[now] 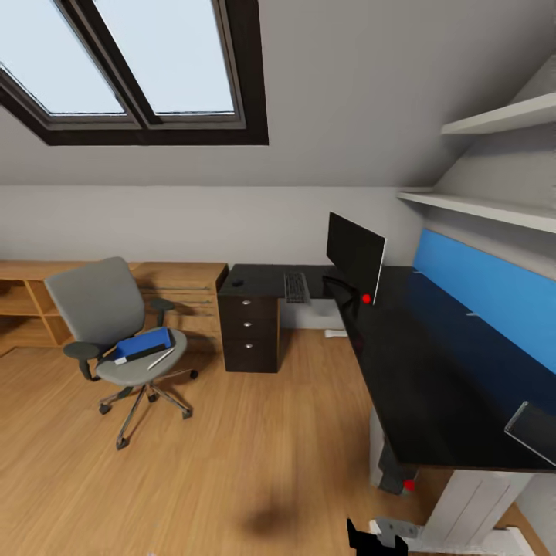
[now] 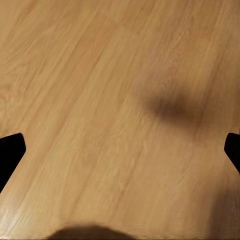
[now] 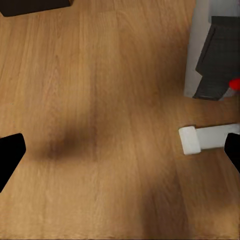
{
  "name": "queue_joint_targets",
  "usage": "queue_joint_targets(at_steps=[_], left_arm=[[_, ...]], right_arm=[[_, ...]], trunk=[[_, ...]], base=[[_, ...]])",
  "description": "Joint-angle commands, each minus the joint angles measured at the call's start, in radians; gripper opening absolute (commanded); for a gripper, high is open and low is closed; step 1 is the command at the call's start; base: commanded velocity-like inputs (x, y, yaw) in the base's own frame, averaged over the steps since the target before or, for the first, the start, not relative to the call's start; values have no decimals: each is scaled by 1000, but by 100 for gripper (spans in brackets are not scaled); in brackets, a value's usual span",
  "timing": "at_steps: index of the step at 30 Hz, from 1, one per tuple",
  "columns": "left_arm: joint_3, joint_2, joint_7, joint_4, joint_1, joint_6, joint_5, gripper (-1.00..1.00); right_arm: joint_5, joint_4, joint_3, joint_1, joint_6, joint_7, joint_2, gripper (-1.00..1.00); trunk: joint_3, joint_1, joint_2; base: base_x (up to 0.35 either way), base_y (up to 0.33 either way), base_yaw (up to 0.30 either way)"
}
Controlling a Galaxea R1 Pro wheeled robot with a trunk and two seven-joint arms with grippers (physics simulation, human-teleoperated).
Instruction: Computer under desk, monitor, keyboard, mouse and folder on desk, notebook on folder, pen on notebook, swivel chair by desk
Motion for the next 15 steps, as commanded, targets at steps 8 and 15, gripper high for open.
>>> queue_joint_targets(at_steps=[8, 15], left_arm=[[-8, -1, -8, 1, -1, 1, 10, 100], [-9, -3, -8, 1, -1, 1, 8, 100]], right_arm=[[-7, 29, -3, 0, -4, 4, -9, 100], [-7, 31, -3, -1, -4, 4, -15, 100]], trunk=[[-1, -1, -1], [-1, -1, -1]], base=[[-284, -133, 0], [-148, -281, 0]])
